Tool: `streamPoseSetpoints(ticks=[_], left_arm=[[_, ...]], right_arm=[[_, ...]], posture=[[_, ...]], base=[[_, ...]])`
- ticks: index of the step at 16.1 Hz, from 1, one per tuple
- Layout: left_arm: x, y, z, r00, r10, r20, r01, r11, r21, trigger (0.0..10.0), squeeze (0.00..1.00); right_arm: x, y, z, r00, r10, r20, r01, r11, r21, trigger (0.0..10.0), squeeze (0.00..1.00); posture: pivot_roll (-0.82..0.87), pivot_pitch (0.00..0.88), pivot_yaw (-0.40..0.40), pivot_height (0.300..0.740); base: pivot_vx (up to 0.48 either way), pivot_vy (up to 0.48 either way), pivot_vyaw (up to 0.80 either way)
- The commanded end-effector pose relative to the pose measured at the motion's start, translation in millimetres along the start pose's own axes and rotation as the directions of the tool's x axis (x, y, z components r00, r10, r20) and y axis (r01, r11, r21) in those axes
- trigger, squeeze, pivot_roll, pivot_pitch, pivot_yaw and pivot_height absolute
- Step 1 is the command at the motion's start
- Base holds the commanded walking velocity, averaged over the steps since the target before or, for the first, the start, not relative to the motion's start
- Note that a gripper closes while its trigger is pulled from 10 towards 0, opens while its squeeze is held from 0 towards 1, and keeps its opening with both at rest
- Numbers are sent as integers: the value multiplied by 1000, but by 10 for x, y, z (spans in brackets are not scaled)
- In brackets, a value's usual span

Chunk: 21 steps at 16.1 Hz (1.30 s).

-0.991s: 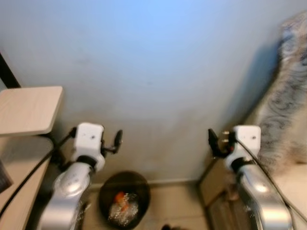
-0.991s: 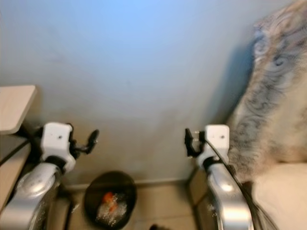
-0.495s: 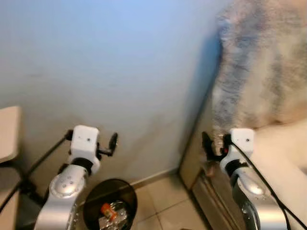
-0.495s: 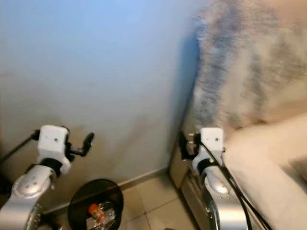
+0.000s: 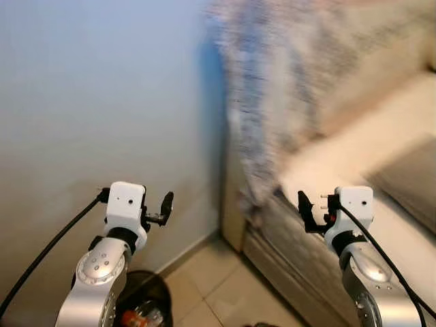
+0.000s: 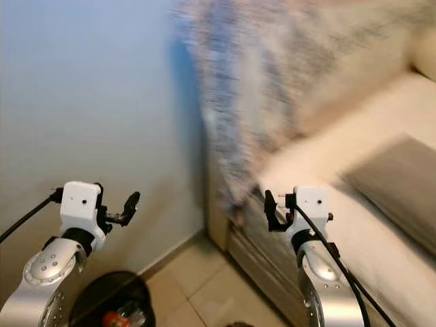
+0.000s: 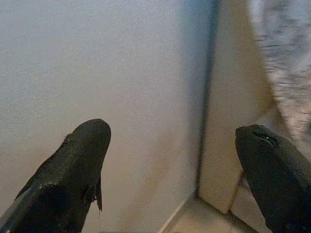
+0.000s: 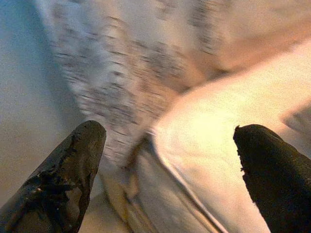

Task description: Clean up the room

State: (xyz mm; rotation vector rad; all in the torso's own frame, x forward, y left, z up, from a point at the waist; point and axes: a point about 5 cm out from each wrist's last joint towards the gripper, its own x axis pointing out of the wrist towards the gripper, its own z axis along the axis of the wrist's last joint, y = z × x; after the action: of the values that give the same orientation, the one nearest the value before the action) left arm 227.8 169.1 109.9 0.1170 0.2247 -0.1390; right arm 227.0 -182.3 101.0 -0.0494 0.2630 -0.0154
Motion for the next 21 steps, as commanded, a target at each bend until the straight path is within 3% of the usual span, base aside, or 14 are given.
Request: streamPoseSetpoints(ticks=[1,12,21], left_arm=[[-1,-20,41,1000,-10,16,10,1000,-15,10000,0],[28,26,85,1000,10,18,-10,1000,-1,10000,0],[43,78,122,999,24,24,-24,1000,3,10000,0]], right_arm=[[-18,-12,-9,1000,-14,-10,14,1000,-8,10000,0],[47,36,62,999,-40,11,40,999,-19,10000,0],[141,84,113,999,-1,45,4,998,-61,10000,0]], posture=[[59,0,21,740],[67,0,12,740],[79,0,12,740]], base=[[0,0,-800],[0,0,-799],[292,0,-663]])
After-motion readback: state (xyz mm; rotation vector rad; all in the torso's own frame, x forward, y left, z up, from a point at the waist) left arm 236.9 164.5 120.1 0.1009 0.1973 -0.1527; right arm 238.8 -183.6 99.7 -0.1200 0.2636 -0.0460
